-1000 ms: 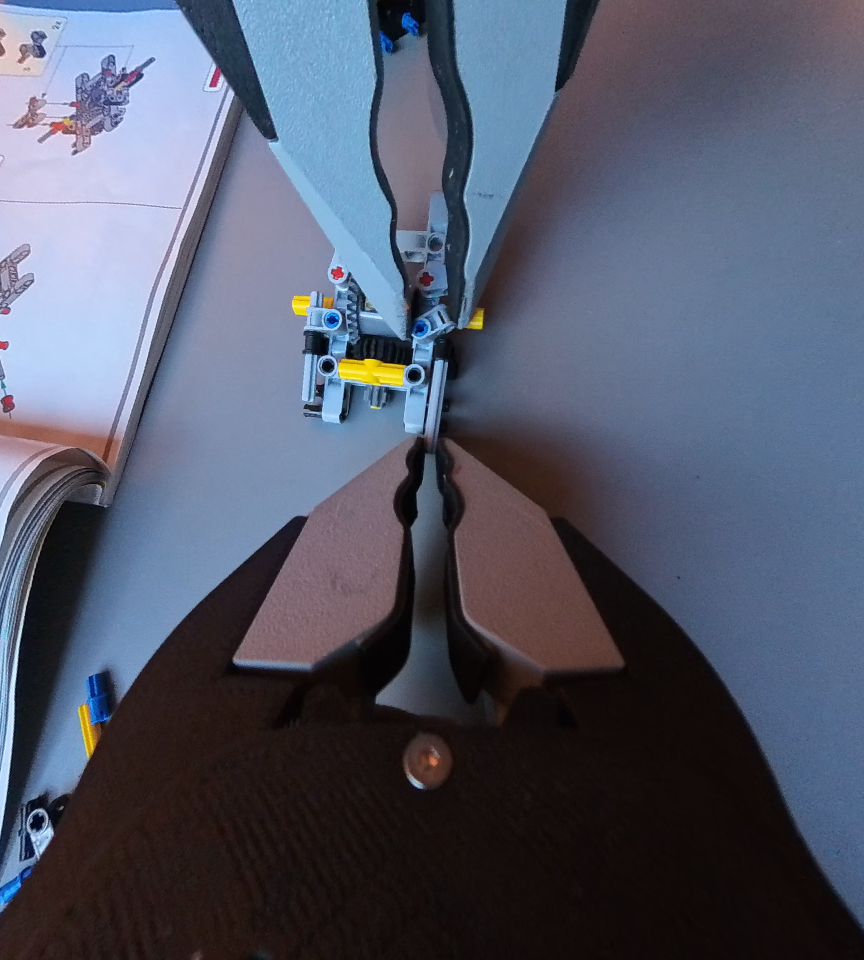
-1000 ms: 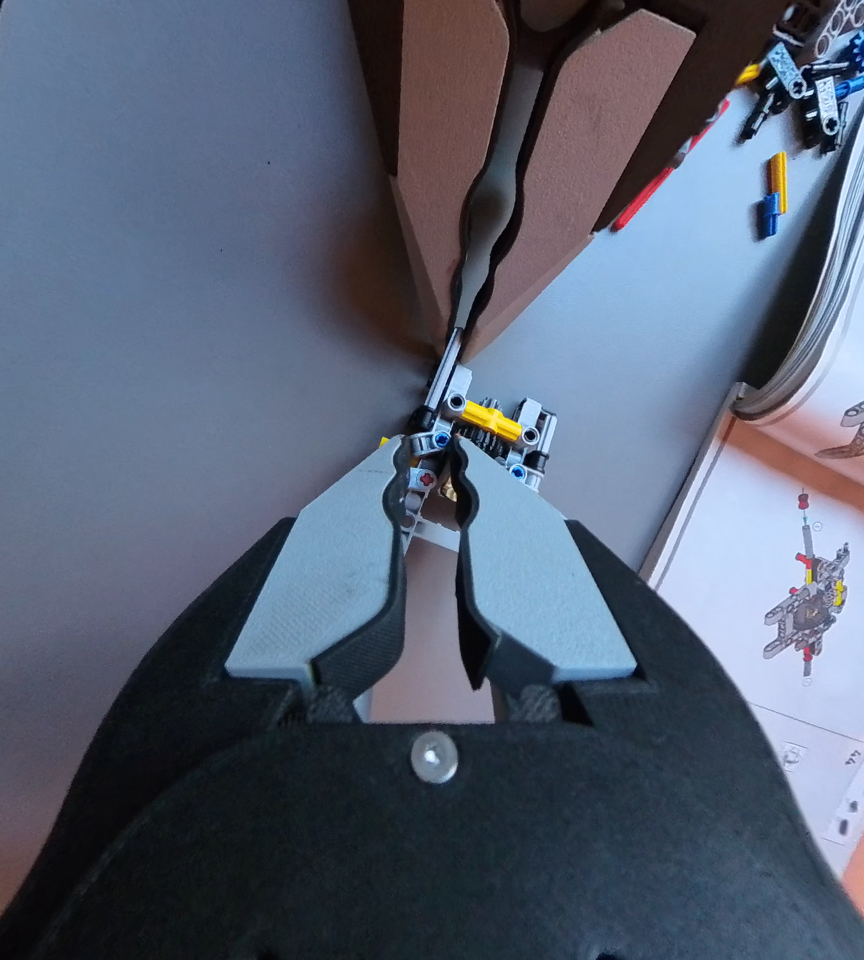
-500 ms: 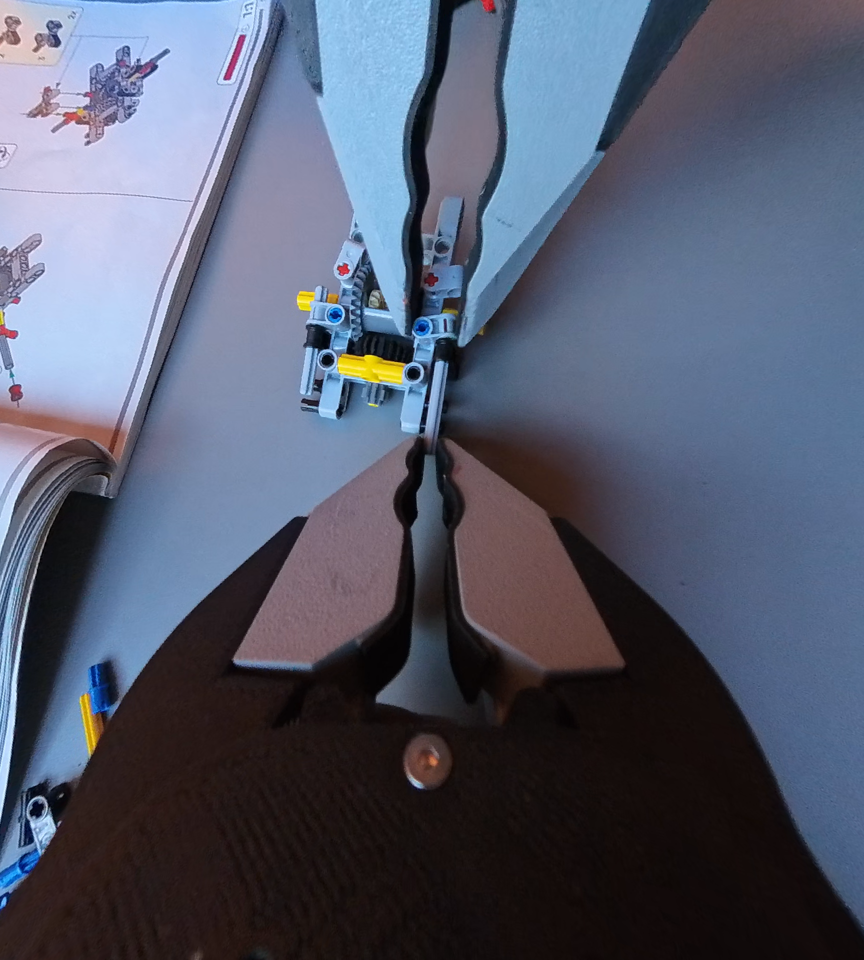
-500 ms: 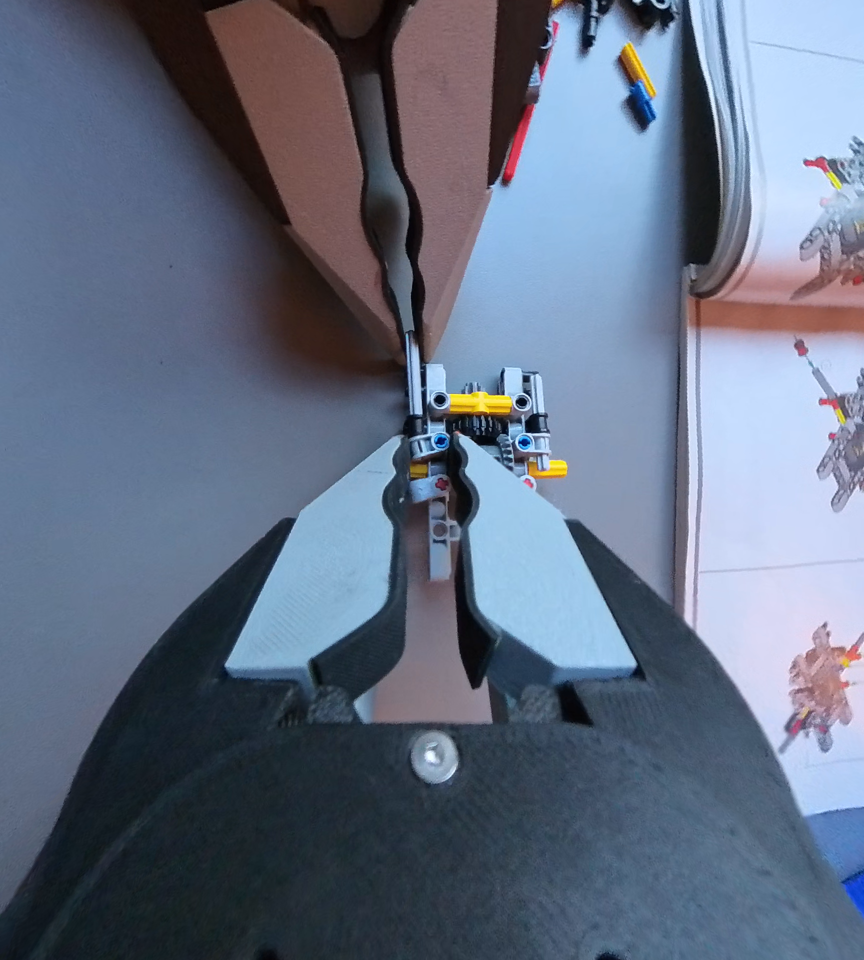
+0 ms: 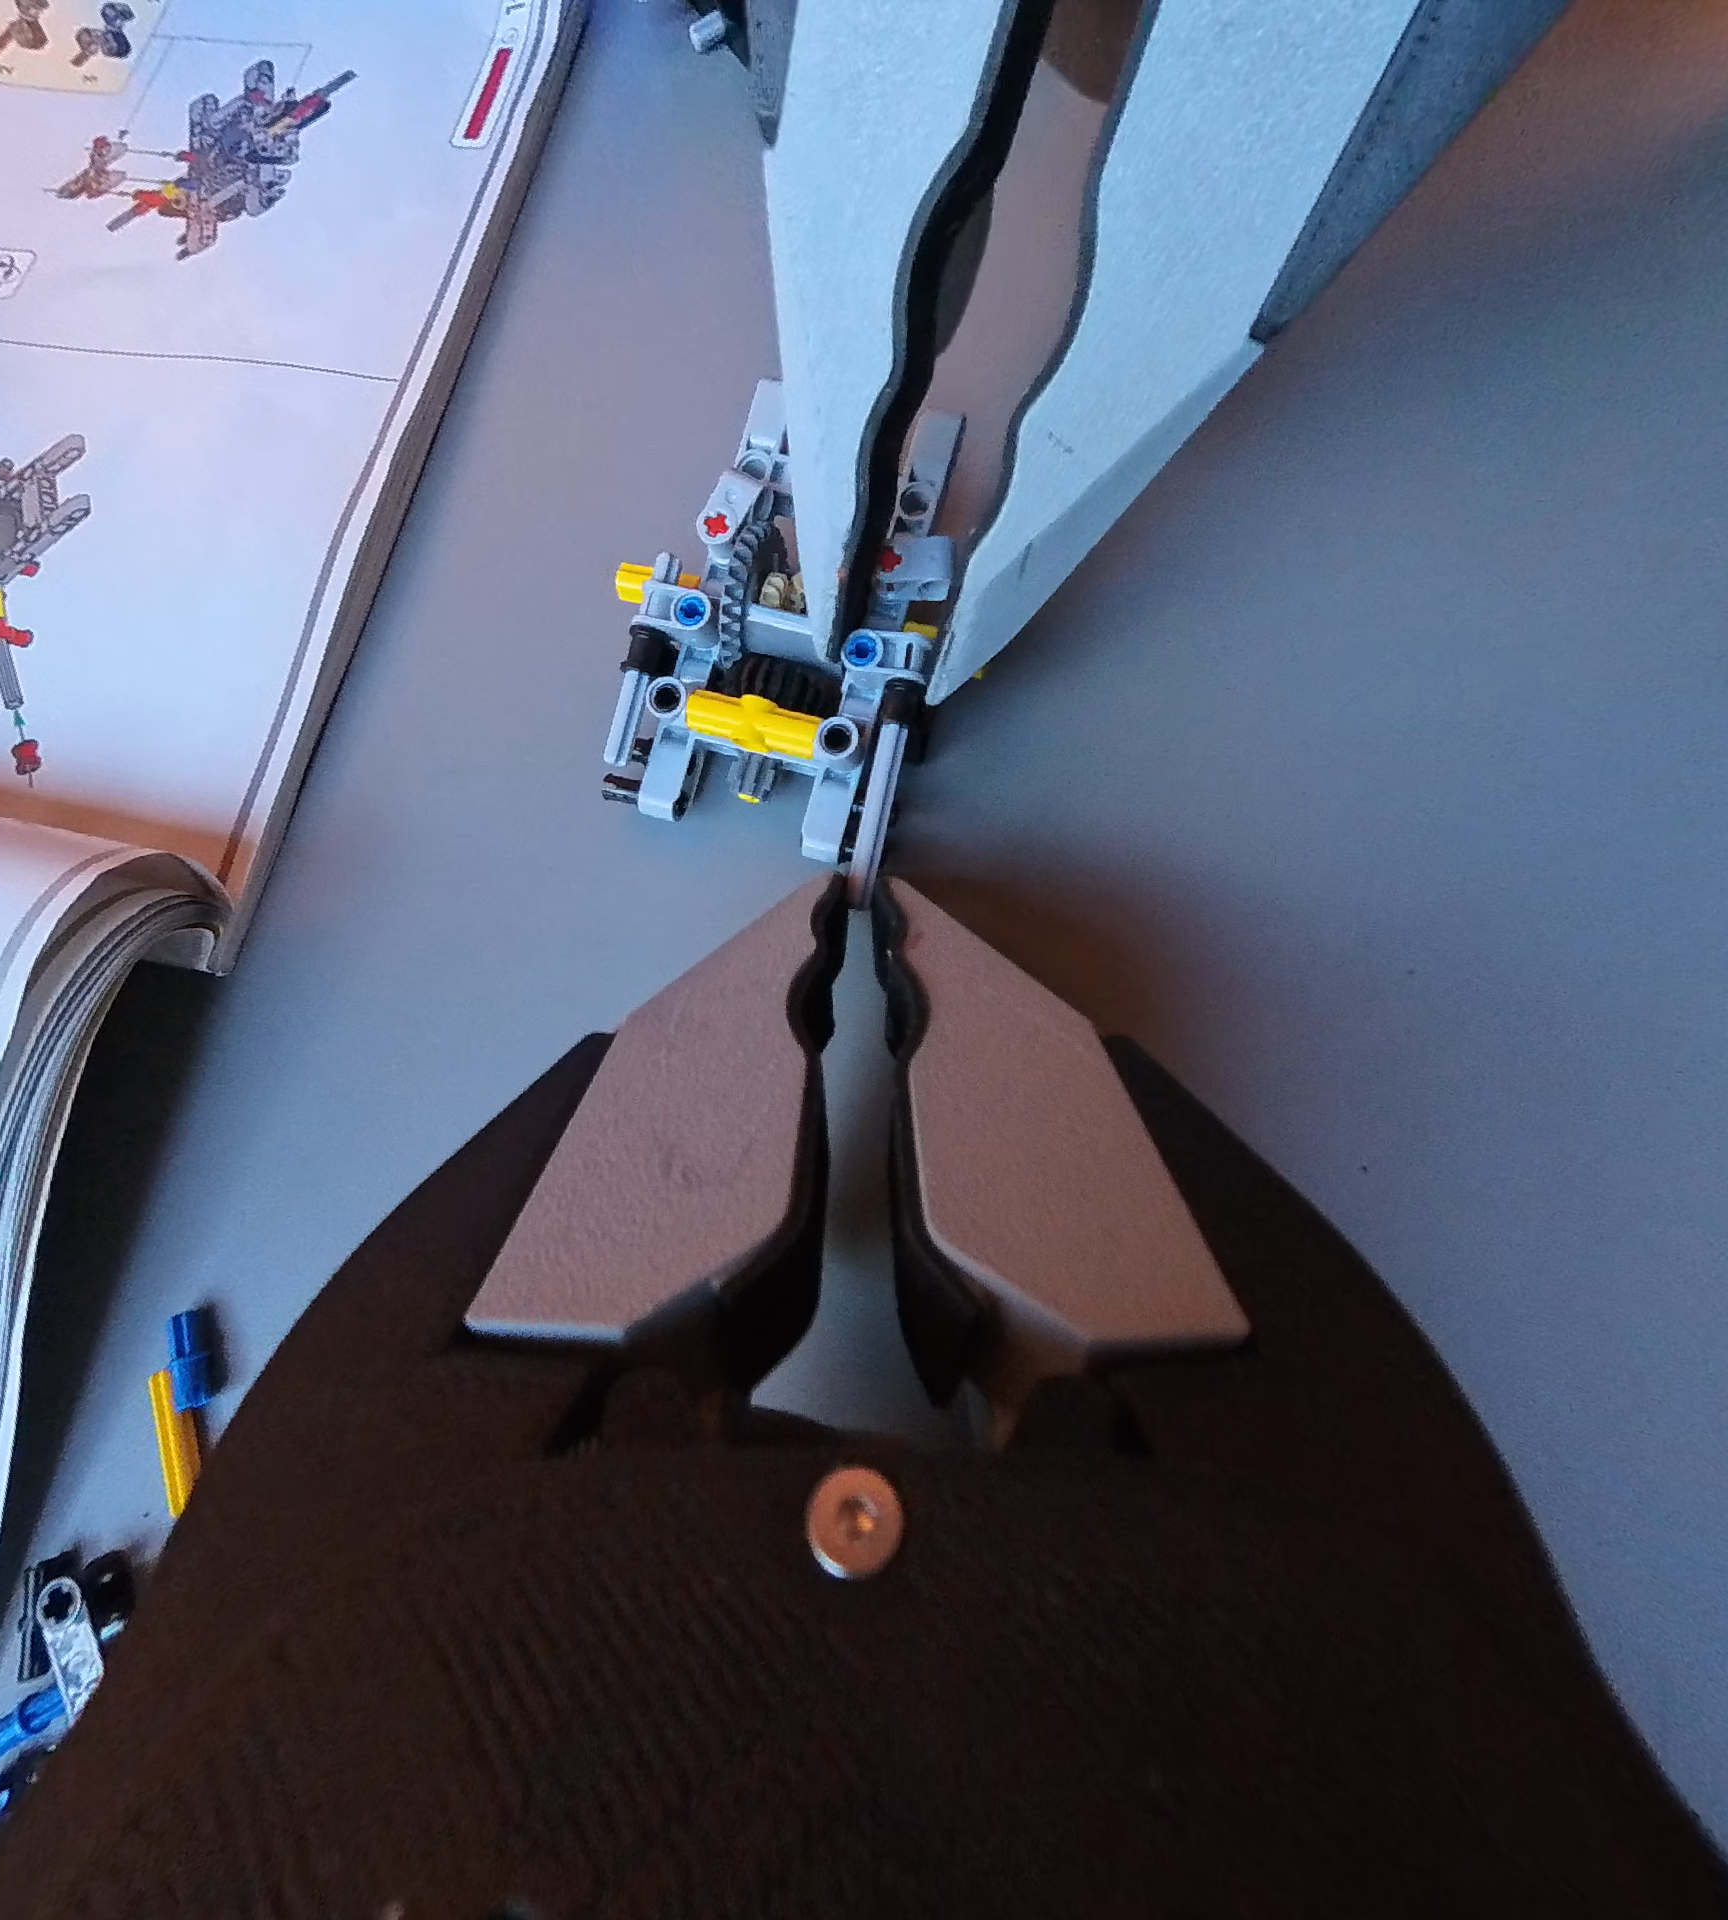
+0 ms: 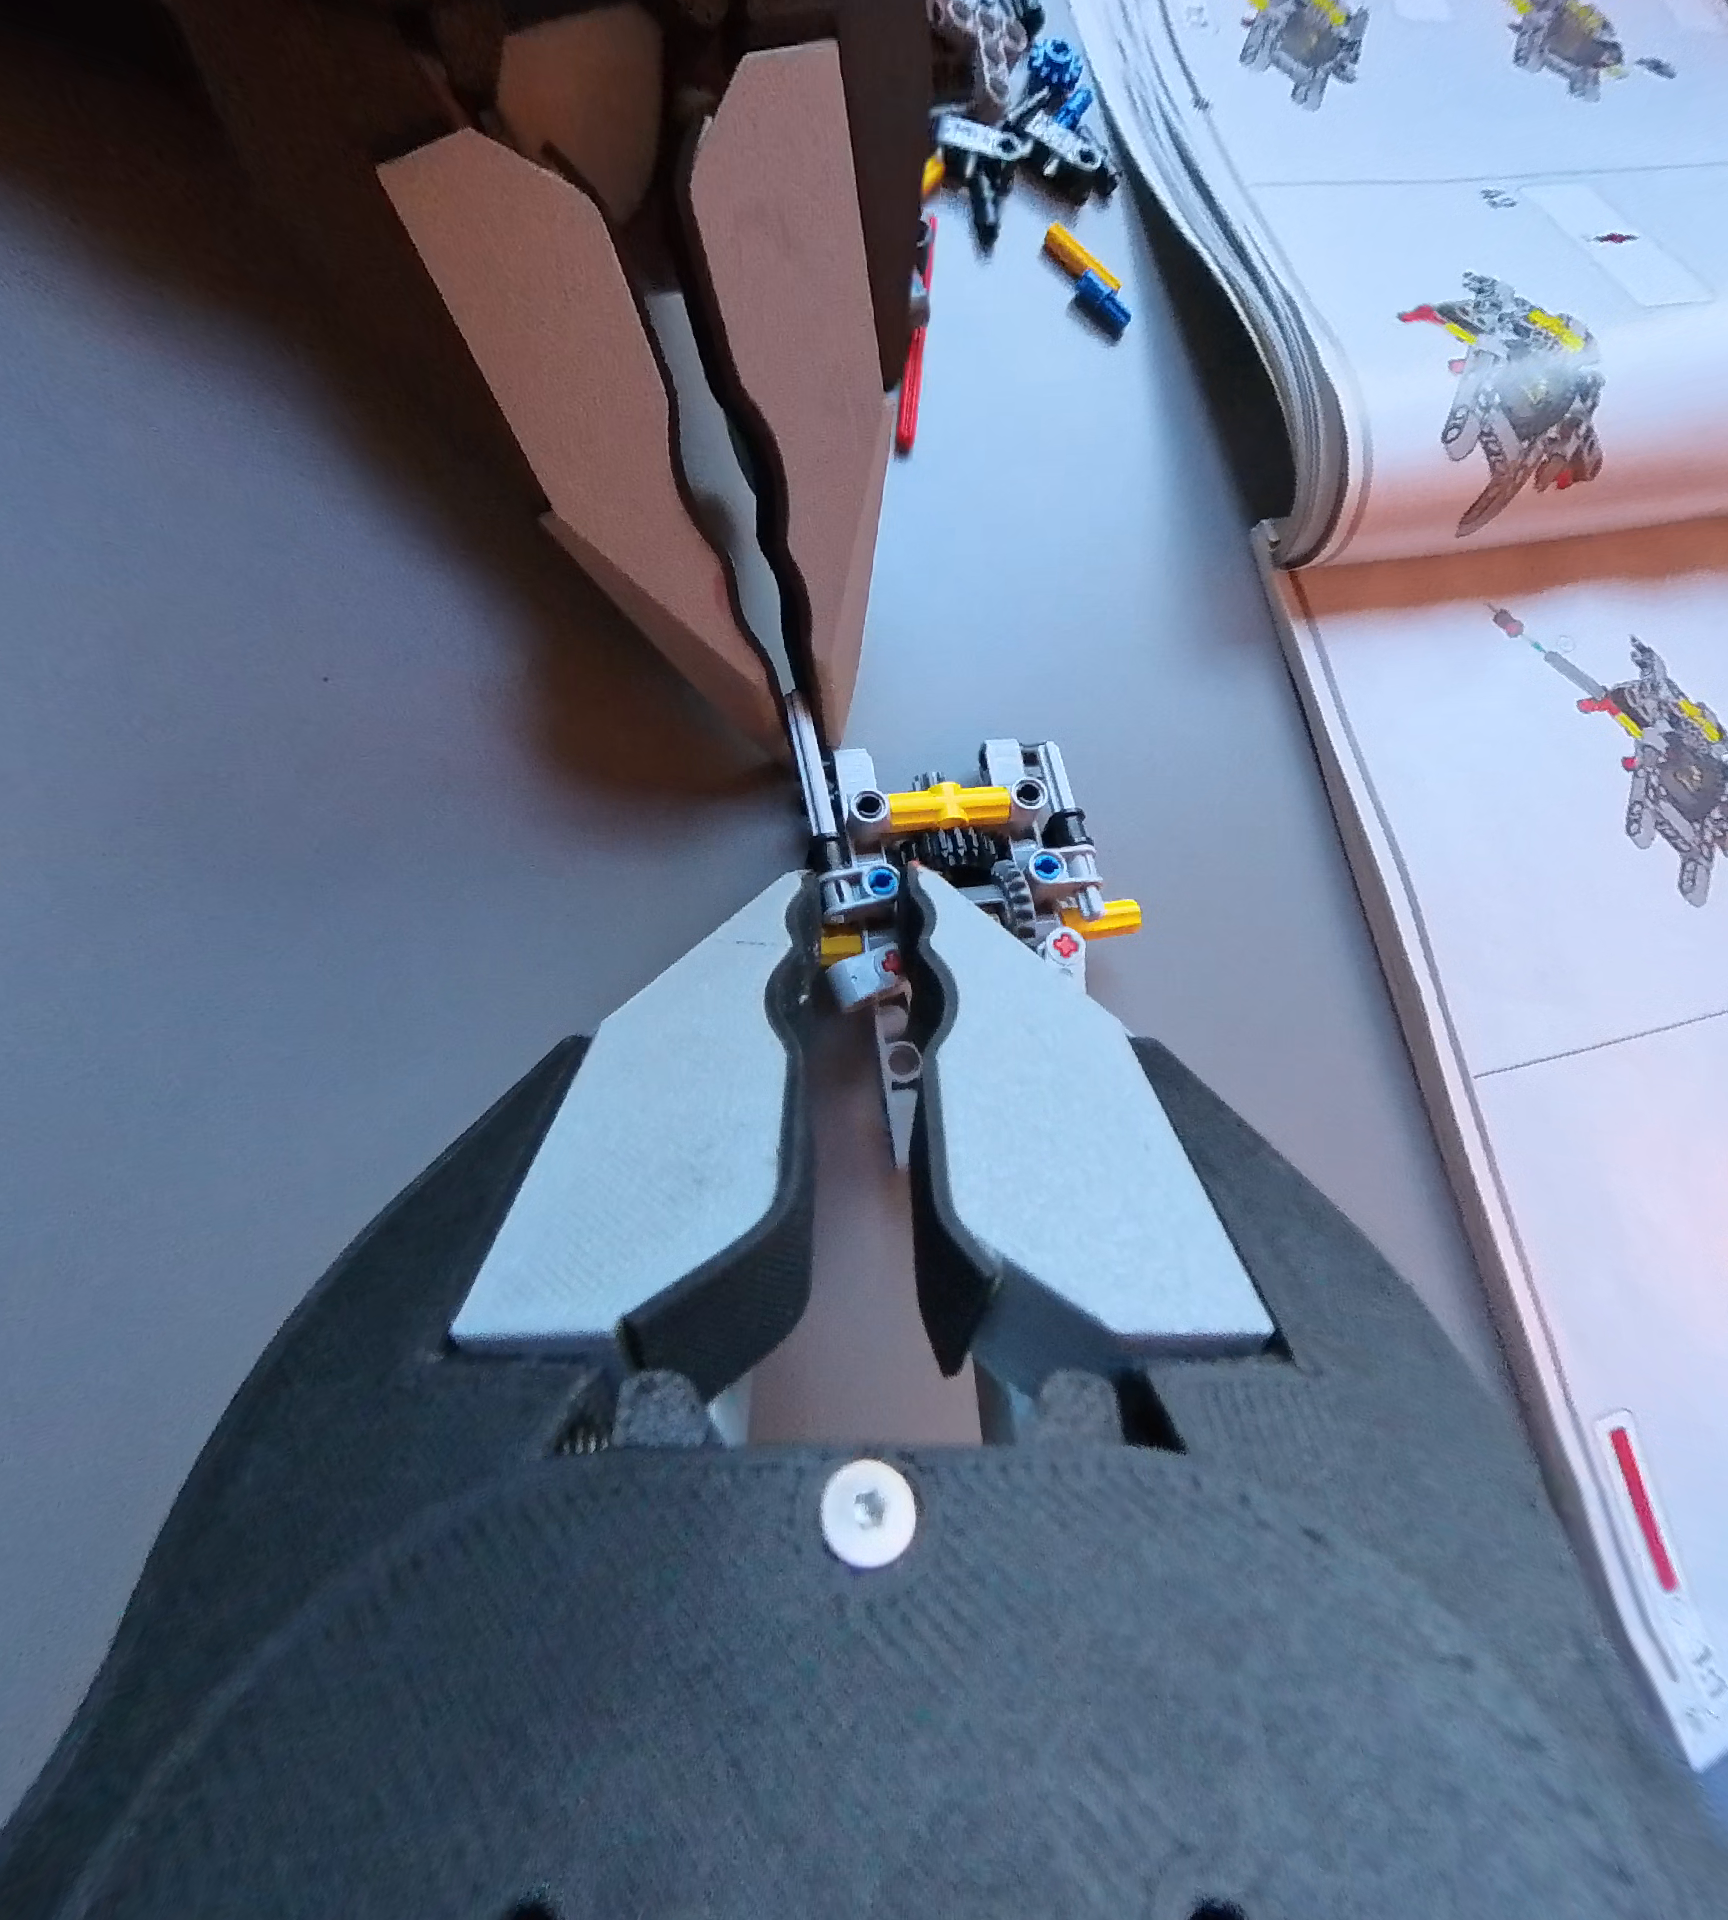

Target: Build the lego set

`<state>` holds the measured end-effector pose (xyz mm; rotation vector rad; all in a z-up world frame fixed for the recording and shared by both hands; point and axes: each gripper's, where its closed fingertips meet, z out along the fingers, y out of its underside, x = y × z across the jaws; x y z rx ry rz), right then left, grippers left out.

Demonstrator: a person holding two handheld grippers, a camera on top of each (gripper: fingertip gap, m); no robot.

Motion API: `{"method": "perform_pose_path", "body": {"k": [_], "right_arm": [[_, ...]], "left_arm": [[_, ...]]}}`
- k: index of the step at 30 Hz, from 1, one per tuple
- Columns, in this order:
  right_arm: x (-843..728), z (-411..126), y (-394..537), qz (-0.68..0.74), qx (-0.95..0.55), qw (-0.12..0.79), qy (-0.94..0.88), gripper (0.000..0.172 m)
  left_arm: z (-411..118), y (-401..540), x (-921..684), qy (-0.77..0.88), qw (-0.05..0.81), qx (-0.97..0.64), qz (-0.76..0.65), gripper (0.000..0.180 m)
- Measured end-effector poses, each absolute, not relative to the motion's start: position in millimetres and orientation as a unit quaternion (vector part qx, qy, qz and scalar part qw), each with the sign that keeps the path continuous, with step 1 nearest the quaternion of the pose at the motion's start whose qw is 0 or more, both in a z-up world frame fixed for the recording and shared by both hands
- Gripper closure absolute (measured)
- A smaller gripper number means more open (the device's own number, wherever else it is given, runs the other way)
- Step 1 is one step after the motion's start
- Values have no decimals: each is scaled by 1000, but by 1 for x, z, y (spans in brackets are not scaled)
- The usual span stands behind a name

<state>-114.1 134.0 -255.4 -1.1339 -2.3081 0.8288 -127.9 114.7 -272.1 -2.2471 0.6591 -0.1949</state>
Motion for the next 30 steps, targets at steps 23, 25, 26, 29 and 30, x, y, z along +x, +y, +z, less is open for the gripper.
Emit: {"method": "perform_pose_path", "body": {"k": [23, 25, 26, 29, 30], "right_arm": [[-123, -254, 136, 341, -459, 292, -766, 159], [-124, -254, 136, 339, -461, 299, -764, 159], [-124, -254, 136, 339, -460, 301, -763, 159], [-124, -254, 135, 343, -458, 305, -761, 159], [-125, -254, 135, 344, -455, 306, -762, 160]], "left_arm": [[-272, 118, -138, 228, 385, -891, -76, 178], [-272, 119, -139, 224, 385, -892, -77, 178], [-272, 119, -139, 223, 385, -892, -79, 178], [-272, 119, -140, 225, 383, -892, -85, 178], [-272, 119, -140, 227, 383, -891, -88, 178]]}}
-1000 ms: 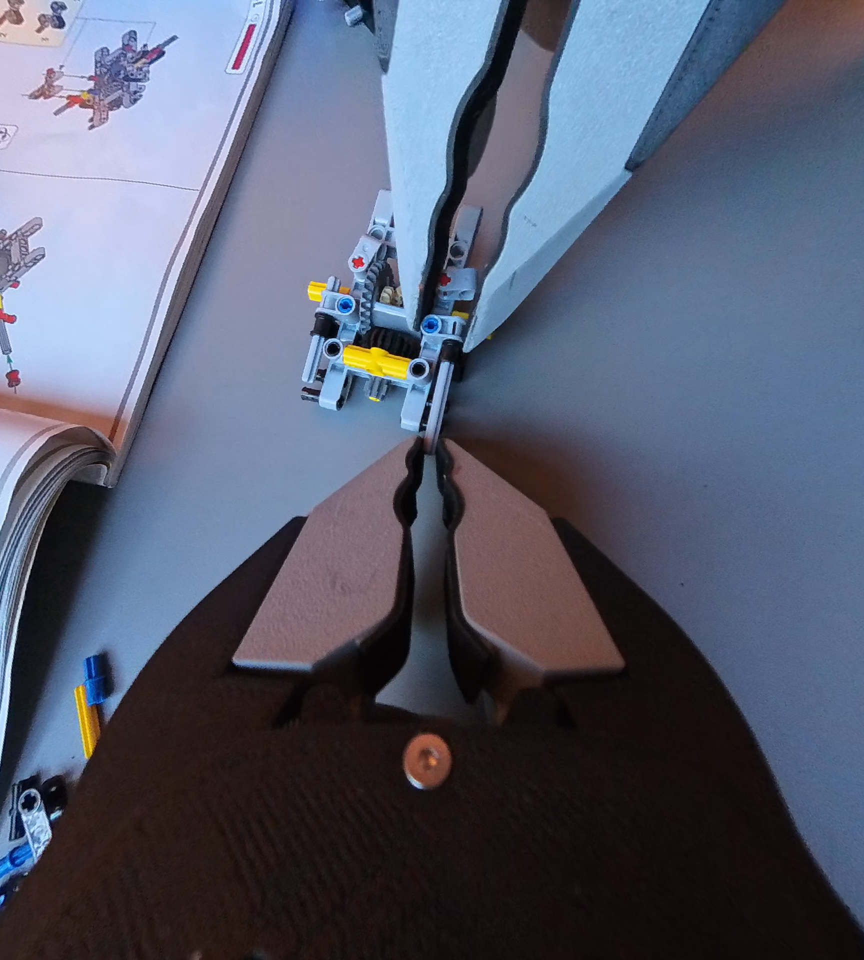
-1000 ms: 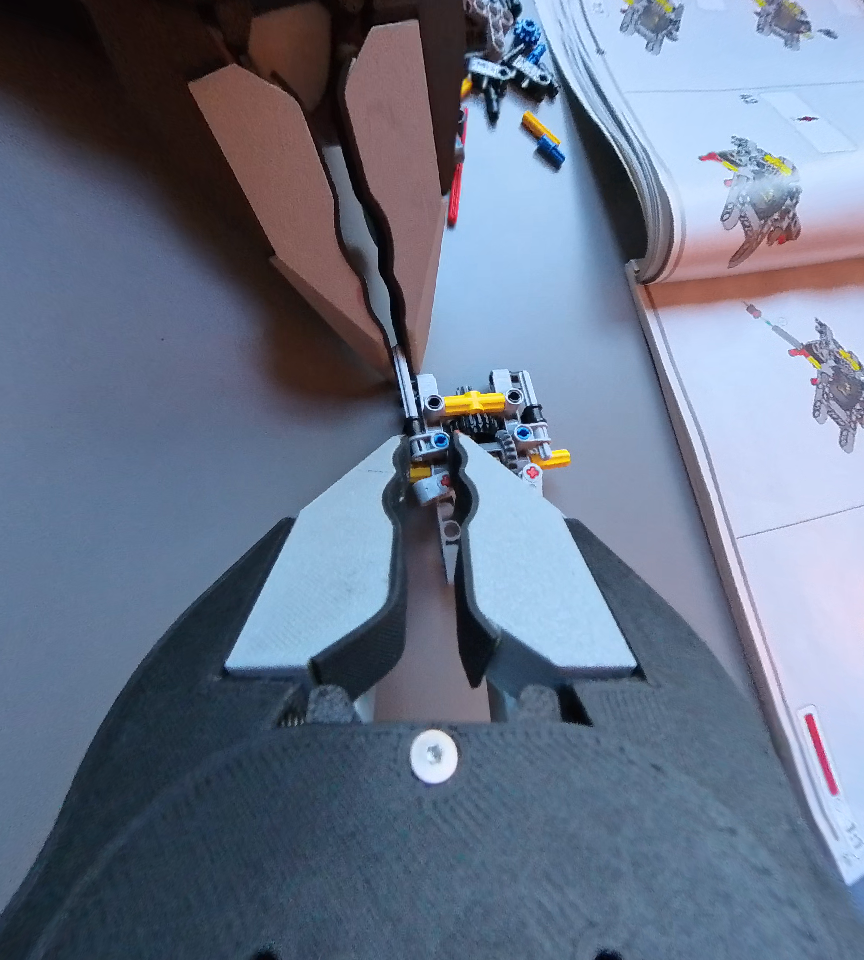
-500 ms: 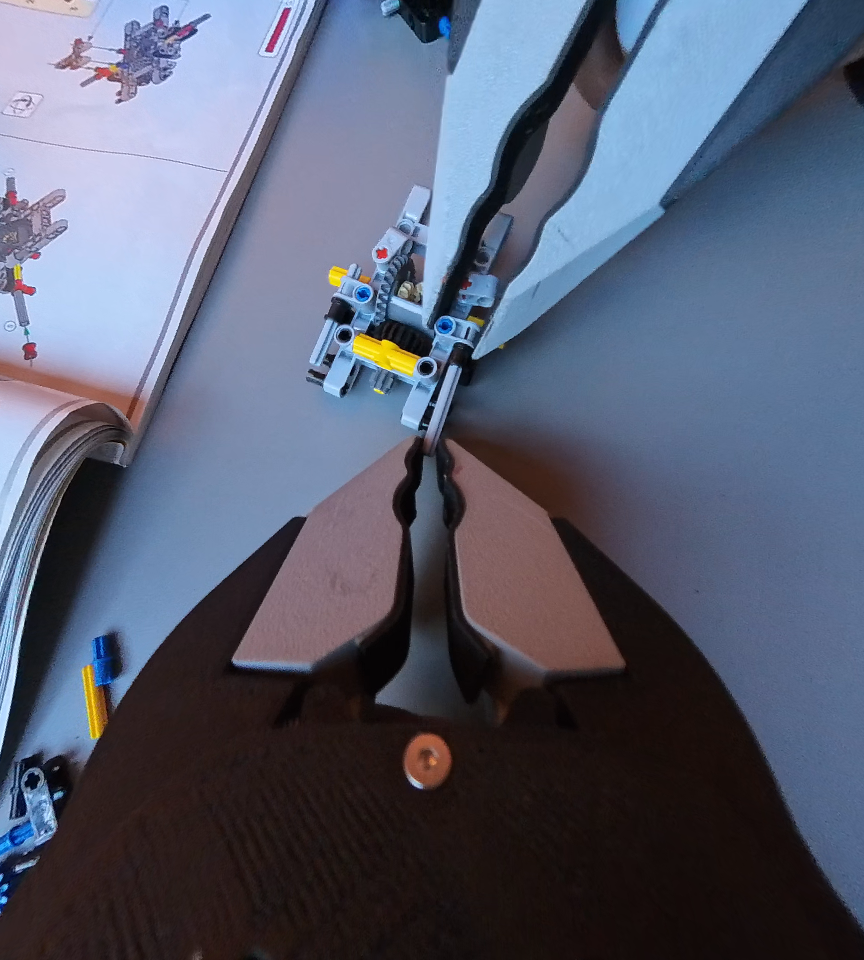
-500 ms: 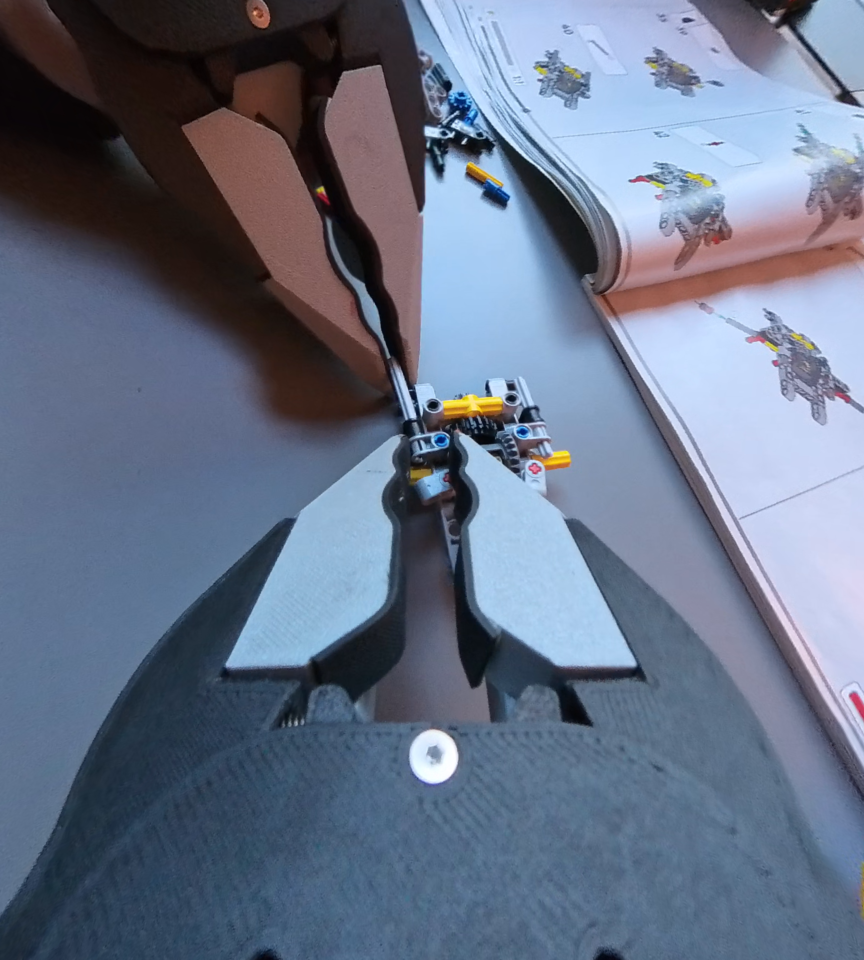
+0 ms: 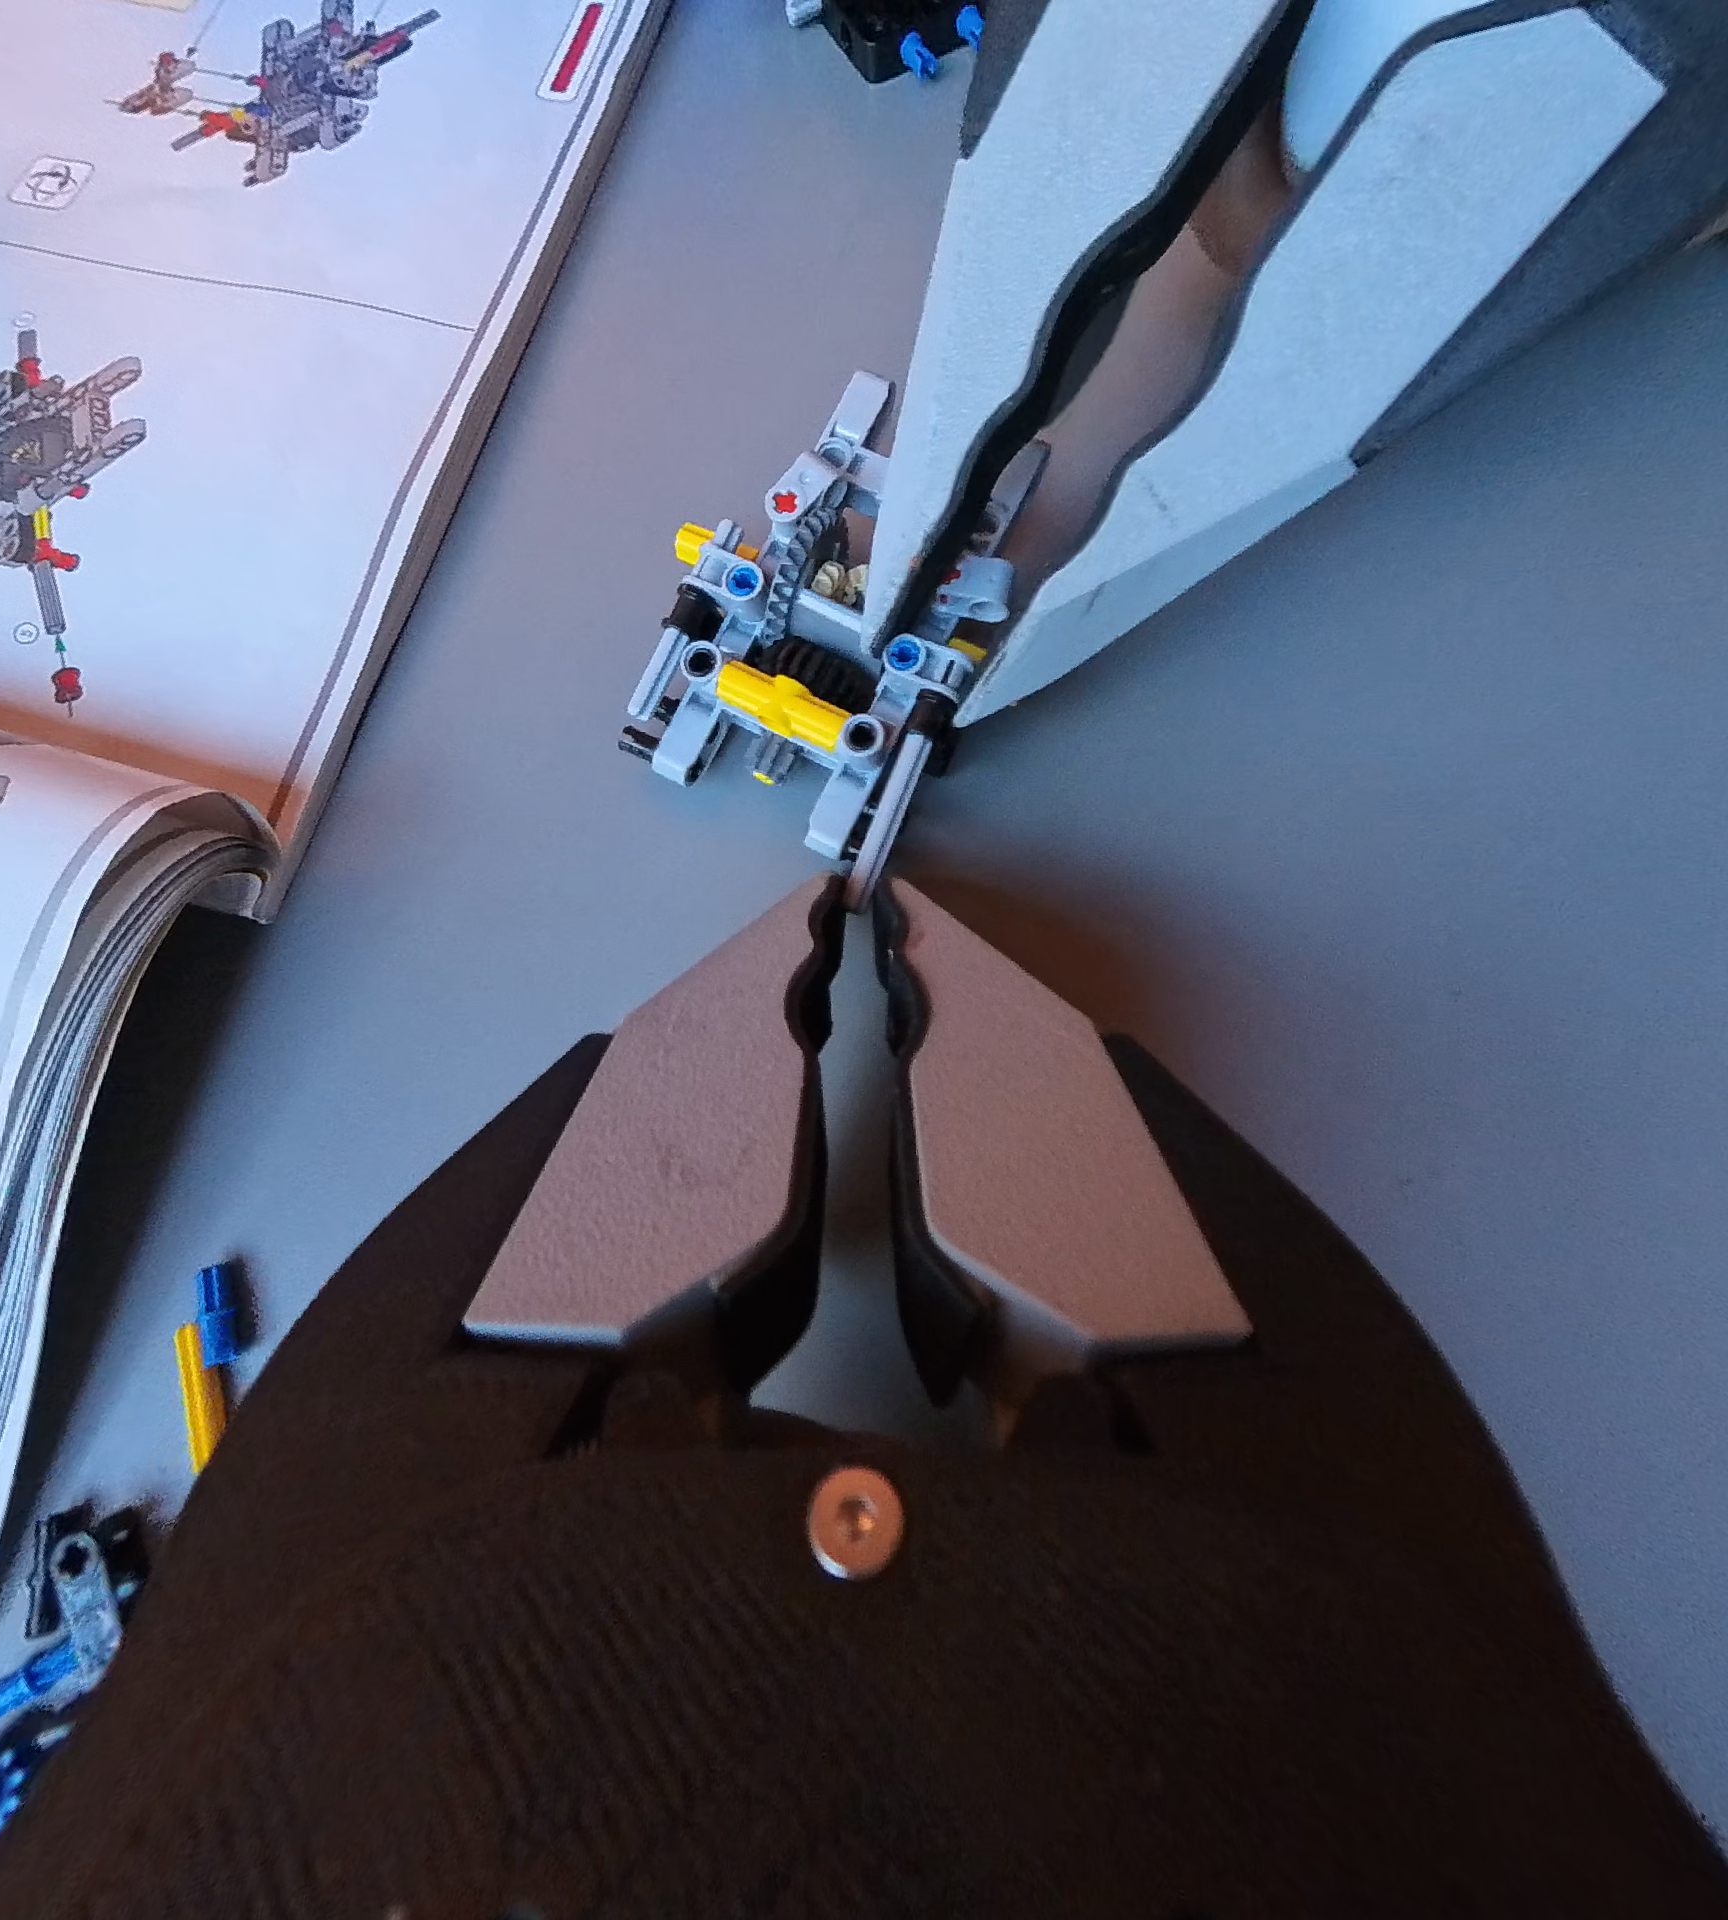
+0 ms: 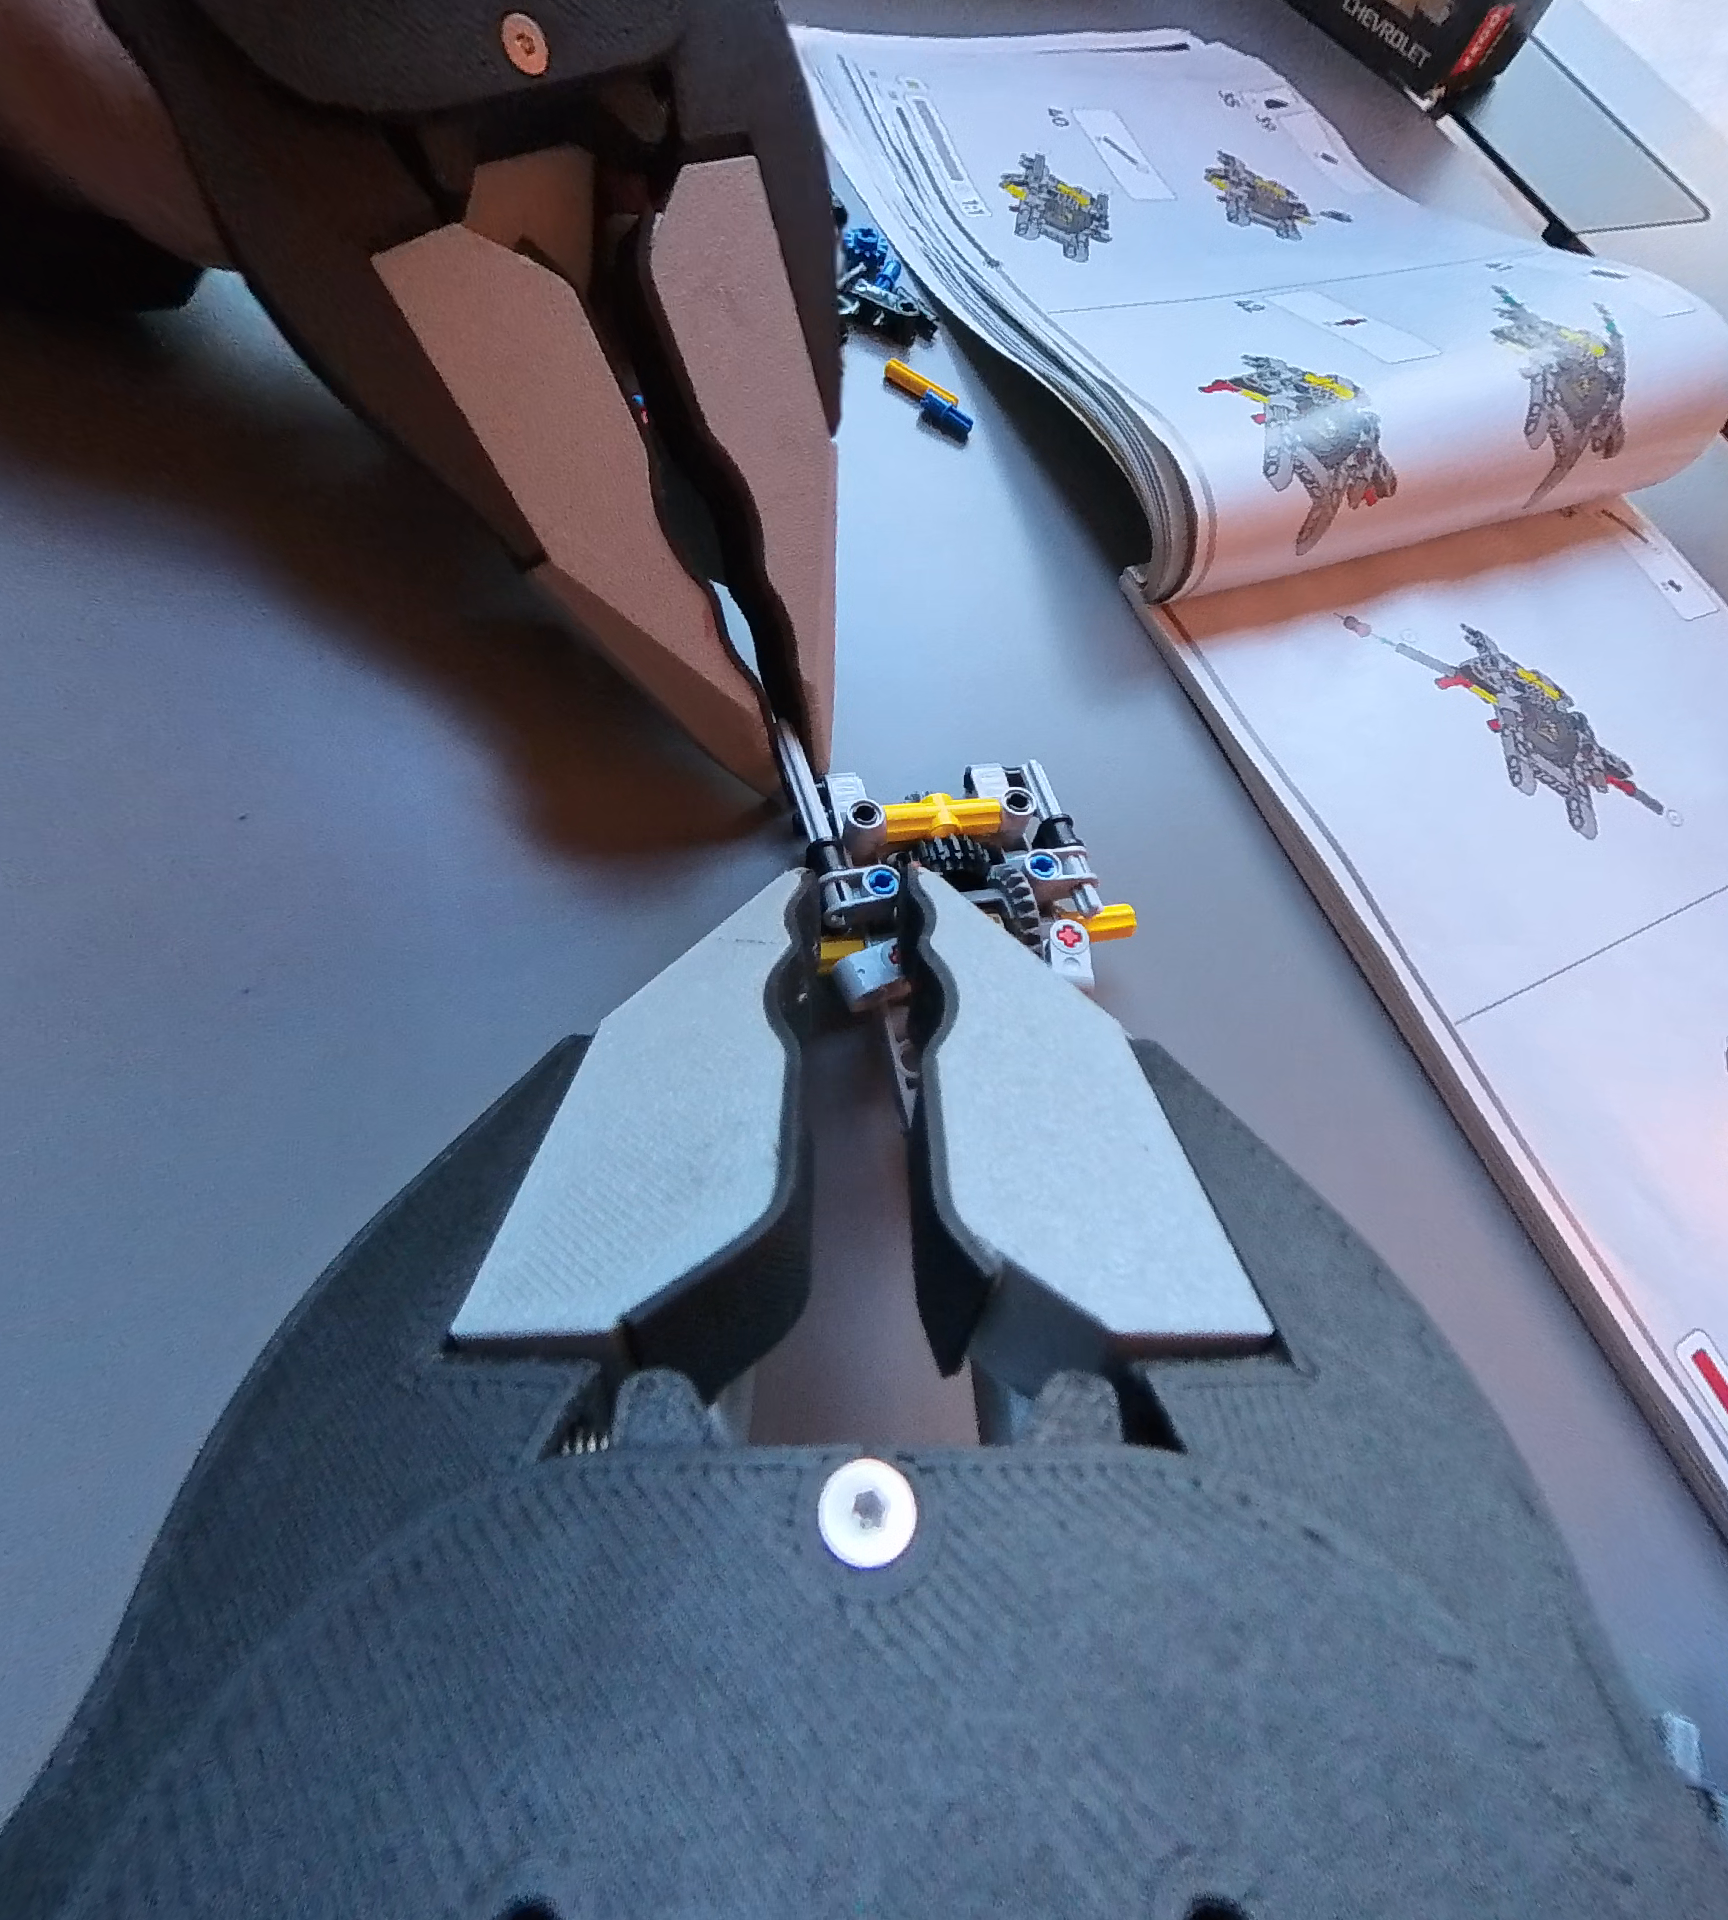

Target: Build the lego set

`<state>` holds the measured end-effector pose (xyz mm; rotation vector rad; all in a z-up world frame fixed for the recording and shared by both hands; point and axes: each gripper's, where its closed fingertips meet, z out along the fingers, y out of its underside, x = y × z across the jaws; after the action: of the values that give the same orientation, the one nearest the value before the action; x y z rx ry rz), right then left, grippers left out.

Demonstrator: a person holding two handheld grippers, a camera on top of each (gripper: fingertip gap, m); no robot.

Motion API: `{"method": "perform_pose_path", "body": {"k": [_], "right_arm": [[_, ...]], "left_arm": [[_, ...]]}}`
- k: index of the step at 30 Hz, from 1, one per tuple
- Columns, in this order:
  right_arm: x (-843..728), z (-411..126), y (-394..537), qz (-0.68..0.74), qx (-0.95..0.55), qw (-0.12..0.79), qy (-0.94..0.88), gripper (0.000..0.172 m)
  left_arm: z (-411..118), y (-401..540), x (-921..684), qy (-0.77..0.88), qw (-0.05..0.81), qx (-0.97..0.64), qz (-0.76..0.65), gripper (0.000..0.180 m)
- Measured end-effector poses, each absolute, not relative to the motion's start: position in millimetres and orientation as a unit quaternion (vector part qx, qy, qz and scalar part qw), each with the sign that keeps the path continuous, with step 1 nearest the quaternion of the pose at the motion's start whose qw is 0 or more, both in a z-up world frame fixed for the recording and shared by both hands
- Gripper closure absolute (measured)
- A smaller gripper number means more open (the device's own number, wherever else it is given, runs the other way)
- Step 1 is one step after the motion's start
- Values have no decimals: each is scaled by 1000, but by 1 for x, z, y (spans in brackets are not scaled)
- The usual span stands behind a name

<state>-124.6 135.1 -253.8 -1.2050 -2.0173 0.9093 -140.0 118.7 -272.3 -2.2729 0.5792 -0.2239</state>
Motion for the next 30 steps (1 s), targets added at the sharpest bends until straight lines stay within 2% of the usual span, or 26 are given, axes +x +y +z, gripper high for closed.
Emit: {"method": "perform_pose_path", "body": {"k": [9, 14, 20, 30], "right_arm": [[-118, -253, 127, 376, -386, 273, -797, 159], [-110, -252, 122, 397, -365, 238, -808, 150], [-107, -250, 126, 394, -352, 250, -812, 160], [-106, -251, 125, 395, -342, 246, -816, 161]], "left_arm": [[-272, 114, -137, 300, 380, -872, -77, 178], [-272, 110, -130, 304, 377, -872, -75, 178], [-272, 108, -127, 305, 380, -869, -81, 178], [-272, 104, -125, 315, 375, -867, -91, 179]]}}
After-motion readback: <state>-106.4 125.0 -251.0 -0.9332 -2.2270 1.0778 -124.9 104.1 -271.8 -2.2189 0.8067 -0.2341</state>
